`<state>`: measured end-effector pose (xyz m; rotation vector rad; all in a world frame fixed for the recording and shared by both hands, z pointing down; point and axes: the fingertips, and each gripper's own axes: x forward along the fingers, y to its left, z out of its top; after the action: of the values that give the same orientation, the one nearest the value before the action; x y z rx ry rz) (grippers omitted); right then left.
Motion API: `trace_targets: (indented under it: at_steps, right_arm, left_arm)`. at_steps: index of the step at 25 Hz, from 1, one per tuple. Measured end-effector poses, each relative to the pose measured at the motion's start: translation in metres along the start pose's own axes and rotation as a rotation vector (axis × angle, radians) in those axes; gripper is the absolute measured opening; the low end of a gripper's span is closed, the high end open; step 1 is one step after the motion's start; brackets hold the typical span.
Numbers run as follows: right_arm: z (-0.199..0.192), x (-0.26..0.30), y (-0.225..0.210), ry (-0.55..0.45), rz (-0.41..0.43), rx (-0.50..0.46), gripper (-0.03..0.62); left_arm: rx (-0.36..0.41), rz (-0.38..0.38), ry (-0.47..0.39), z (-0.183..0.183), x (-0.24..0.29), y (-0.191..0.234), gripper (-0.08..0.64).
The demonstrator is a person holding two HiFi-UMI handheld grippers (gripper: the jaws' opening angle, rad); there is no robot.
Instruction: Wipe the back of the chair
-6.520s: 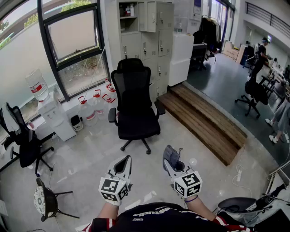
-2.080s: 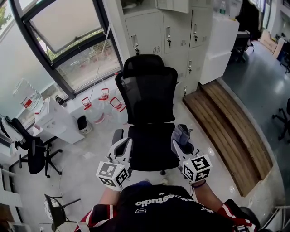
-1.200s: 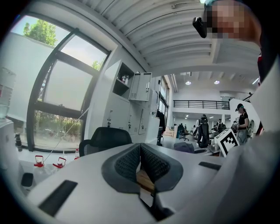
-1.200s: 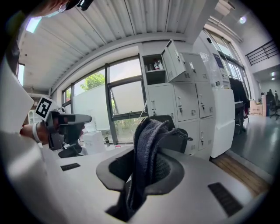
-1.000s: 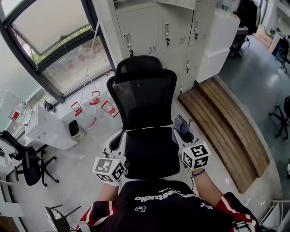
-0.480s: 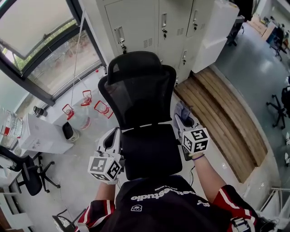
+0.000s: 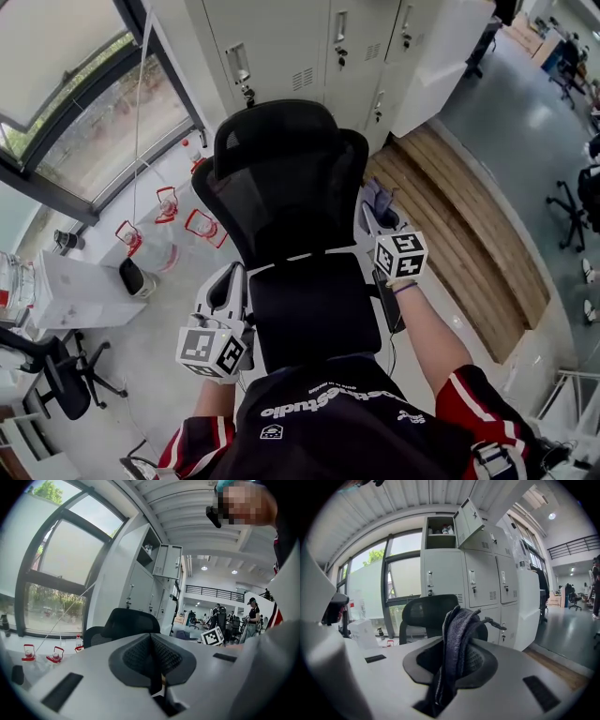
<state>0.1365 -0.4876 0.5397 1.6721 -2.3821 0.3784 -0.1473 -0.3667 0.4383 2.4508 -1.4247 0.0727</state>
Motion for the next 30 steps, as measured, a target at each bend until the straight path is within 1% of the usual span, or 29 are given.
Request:
trace_targets:
  at_steps: [4, 10, 16, 18, 21, 30]
  right_arm:
    - [-0.013, 0.051, -0.033, 0.018, -0.05, 0.017, 0.078]
    - [-0.042, 0.123, -0.083, 0.076, -0.154, 0.037, 0.078]
    - [-0.058, 0.165, -0.111, 0.097, -0.246, 0.021, 0.077]
    - [-0.059, 0.172, -0.11, 0.1, -0.257, 0.014, 0.077]
    - [-0.058, 0.18, -0.098, 0.103, -0.251, 0.006, 0.077]
    - [-0.053, 0.209, -0.035, 0.103, -0.167, -0.023, 0.077]
  left_arm:
    - [-0.003, 0.013, 0.012, -0.002, 0.004, 0.019, 0.025]
    - [-0.027, 0.082, 0.04, -0.013, -0.01, 0.053, 0.025]
    - [-0.047, 0.153, 0.046, -0.023, -0.032, 0.079, 0.025]
    - [-0.049, 0.172, 0.05, -0.023, -0.038, 0.086, 0.025]
    - [-0.059, 0.187, 0.037, -0.023, -0.045, 0.093, 0.025]
    - [-0.078, 0.225, 0.024, -0.026, -0.07, 0.106, 0.025]
